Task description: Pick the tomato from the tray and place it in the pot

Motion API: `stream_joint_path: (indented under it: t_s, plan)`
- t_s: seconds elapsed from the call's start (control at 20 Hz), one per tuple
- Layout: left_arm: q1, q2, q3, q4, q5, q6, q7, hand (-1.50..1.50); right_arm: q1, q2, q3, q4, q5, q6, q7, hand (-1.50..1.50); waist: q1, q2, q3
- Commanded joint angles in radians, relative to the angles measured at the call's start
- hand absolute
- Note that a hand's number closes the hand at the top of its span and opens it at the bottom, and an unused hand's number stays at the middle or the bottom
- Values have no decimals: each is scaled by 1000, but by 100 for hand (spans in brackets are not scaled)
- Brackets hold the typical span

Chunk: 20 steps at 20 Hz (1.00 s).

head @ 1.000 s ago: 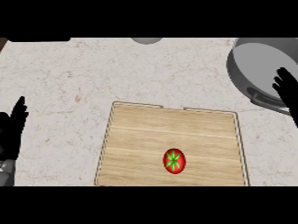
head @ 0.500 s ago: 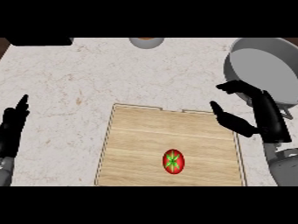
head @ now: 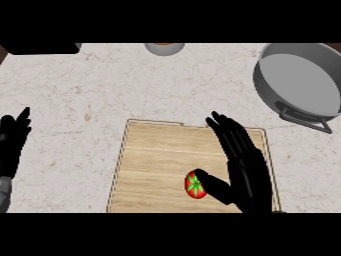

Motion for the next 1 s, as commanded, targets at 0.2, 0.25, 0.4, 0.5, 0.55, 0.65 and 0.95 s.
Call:
stream_joint_path:
  t_s: [0.2, 0.25, 0.4, 0.5, 0.55, 0.65, 0.95]
  plan:
    - [17, -2, -6, -28, 0, -4, 31, 0, 19, 90, 134, -100, 392, 405, 444, -150, 1, -1, -2]
    - [19, 2, -9, -29, -13, 7, 40, 0, 36, 104, 178, -105, 419, 468, 482, -150, 1, -1, -2]
    - [15, -6, -8, -46, -6, 5, 48, 0, 46, 166, 248, -165, 453, 694, 618, -150, 8, 2, -1]
    - [3, -28, -38, -64, -33, 27, 62, 0, 38, 233, 256, -141, 441, 838, 703, -150, 15, 10, 1]
    - [-6, -2, -14, -61, -12, 3, 71, 0, 56, 252, 290, -136, 417, 881, 757, -150, 21, 11, 1]
    - [-33, 11, -14, -71, -24, 2, 92, 0, 43, 254, 309, -166, 339, 961, 830, -150, 31, 18, 3]
    - [15, -23, -23, -77, -26, 0, 37, 0, 29, 254, 344, -190, 257, 999, 987, -150, 42, 17, 4]
